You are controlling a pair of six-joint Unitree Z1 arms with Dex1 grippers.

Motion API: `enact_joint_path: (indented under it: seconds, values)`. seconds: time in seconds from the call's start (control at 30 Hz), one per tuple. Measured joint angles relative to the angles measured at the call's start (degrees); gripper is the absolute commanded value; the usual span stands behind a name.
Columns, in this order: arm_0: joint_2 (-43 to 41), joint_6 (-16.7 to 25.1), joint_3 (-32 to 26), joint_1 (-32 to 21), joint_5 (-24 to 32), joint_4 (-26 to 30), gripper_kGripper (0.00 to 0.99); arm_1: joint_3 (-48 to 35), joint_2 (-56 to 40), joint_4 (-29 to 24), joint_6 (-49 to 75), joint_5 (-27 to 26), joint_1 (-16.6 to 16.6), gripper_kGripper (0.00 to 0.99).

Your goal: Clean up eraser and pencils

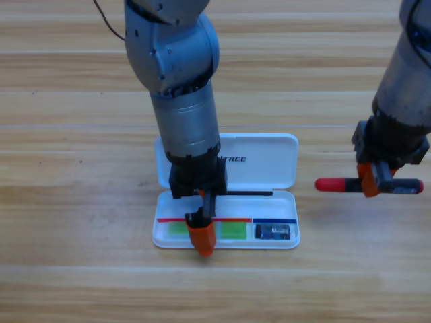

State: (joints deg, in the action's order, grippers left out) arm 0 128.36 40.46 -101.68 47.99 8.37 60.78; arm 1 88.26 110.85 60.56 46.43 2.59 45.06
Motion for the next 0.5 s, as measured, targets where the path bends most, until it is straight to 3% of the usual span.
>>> enact_joint_path:
  seconds: [0.2, 0.5]
  values:
    - [-3.0, -0.2, -0.1, 0.0, 0.0, 3.4, 0.990, 4.5, 1.2, 0.5, -0.7, 0.0, 3.4, 0.000]
    - [-22.9, -0.2, -6.7, -0.1, 0.0, 15.4, 0.990, 15.1, 9.7, 1.4, -2.1, 0.0, 6.9, 0.000]
